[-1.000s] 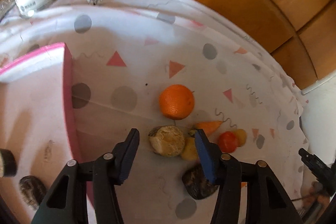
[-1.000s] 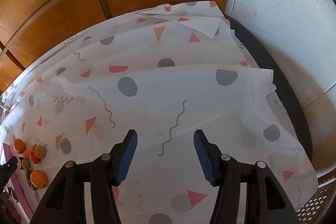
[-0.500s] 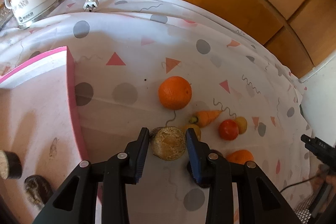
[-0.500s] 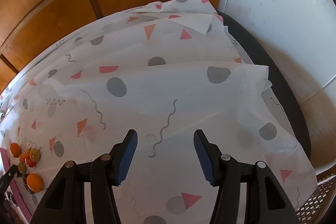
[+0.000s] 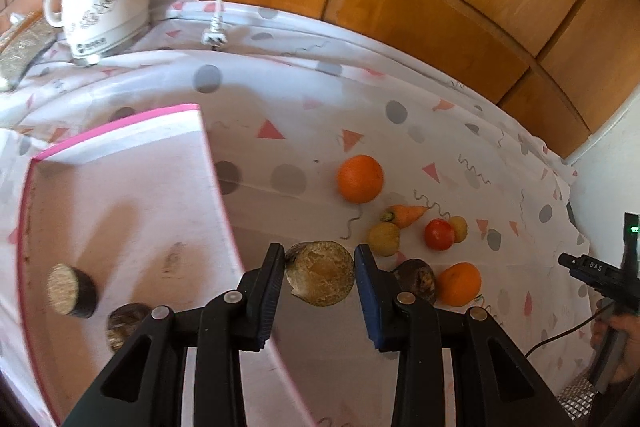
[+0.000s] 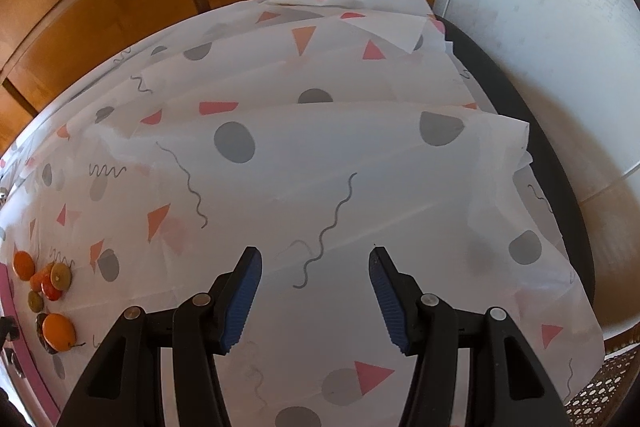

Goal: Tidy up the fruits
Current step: 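Carry the log slice into the tray and open the left gripper, then withdraw the left gripper from the tray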

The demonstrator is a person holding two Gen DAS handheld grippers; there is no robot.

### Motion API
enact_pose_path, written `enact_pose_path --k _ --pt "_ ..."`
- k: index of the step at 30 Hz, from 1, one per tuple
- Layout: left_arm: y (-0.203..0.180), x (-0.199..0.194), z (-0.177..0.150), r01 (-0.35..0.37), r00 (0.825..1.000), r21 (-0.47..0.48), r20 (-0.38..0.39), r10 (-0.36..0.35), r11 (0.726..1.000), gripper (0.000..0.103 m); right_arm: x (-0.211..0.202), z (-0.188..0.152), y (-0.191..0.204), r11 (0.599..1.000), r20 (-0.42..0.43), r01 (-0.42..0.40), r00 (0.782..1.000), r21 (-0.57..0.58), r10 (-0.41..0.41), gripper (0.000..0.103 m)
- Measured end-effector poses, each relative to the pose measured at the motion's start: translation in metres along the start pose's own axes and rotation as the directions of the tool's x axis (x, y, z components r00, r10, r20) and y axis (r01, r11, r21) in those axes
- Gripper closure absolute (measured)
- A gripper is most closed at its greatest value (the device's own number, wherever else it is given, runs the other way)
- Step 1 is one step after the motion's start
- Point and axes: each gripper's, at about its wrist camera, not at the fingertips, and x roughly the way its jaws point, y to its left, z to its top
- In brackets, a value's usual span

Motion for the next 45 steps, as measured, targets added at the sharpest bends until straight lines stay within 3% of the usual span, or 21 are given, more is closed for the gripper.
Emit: enact_pose_path --k 12,18,27,37,42,45 --pt "0.052 -0.045 -0.019 -0.069 0.995 -0.043 0.064 0.071 0.997 0.067 -0.006 -0.008 0.028 0.985 0.016 -0.103 0.994 -0.137 0.106 0.046" --pt "0.074 -0.065 -0.032 -0.106 0.990 -0.043 0.093 0.109 0.993 0.067 -0.016 -0.019 0.059 0.936 0.029 -0.197 0.976 -0.292 0.214 0.046" --pt "0.099 -0.086 -0.064 -0.148 0.983 -0.044 0.104 0.152 0.988 0.067 -0.025 -0.045 0.097 0.857 0.013 -0.221 0.966 -0.465 0.256 0.046" --pt "0.114 -0.091 -0.094 -0.188 0.976 -0.062 0.103 0.193 0.980 0.066 -0.026 -0.057 0.120 0.808 -0.023 -0.263 0.955 -0.528 0.296 0.048" --pt "0.120 -0.094 -0.101 -0.192 0.974 -0.089 0.103 0.201 0.977 0.066 -0.030 -0.065 0.134 0.779 -0.036 -0.286 0.946 -0.558 0.321 0.055" --pt "0.122 -0.098 -0.104 -0.215 0.966 -0.101 0.120 0.227 0.971 0.057 -0.032 -0.070 0.142 0.766 -0.040 -0.286 0.946 -0.576 0.322 0.060"
